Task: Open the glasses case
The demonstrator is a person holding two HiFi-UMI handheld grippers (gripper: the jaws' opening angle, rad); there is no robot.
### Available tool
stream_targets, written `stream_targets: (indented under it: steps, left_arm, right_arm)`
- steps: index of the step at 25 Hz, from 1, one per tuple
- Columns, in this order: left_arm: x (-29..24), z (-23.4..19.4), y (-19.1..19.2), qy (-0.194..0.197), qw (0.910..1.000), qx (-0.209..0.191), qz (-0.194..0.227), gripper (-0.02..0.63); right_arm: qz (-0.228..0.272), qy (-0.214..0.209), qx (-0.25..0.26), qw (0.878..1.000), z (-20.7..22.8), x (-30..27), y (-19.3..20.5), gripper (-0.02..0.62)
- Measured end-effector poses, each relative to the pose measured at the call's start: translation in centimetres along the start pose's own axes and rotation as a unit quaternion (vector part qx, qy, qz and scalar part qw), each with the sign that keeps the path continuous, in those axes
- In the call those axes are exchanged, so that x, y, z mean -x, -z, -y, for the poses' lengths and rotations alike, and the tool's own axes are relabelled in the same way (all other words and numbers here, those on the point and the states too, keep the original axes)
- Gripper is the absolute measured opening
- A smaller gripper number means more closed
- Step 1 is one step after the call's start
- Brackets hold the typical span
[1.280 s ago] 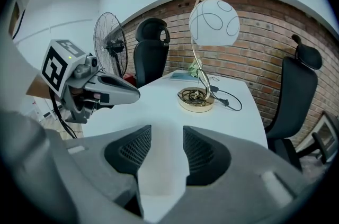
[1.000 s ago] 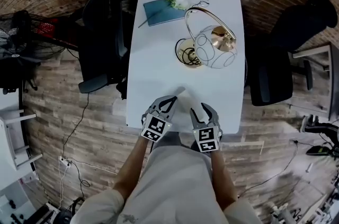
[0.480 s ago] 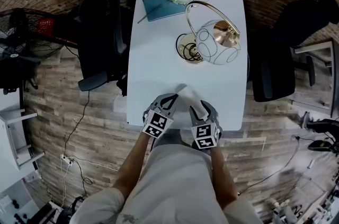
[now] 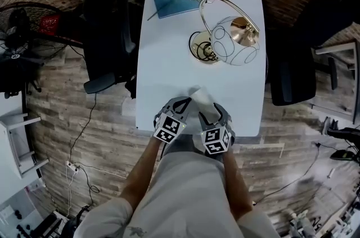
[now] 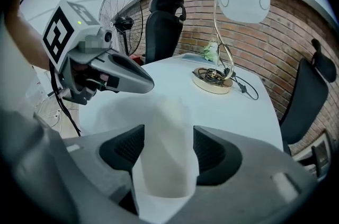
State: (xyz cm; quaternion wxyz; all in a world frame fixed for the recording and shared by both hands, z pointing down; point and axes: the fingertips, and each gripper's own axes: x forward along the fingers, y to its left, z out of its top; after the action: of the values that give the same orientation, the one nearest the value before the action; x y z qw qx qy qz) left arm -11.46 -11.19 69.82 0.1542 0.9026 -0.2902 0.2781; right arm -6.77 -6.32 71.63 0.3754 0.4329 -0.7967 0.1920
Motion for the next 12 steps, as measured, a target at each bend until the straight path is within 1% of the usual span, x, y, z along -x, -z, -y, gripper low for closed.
stream_targets:
  steps: [4, 12]
  left_arm:
    - [-0.2, 0.1, 0.4, 0.003, 1.0000, 0.005, -0.005, 0.005]
    - [-0.6, 0.1, 1.2, 0.001, 0.9999, 0.001, -0.015, 0.005]
  right_arm:
    - [-0.012, -0.001, 0.012, 1.000, -0.3, -0.8, 0.6, 0.285]
    - [-0.023, -0.006, 0.025, 0.999, -0.6, -1.2, 1.0, 0.285]
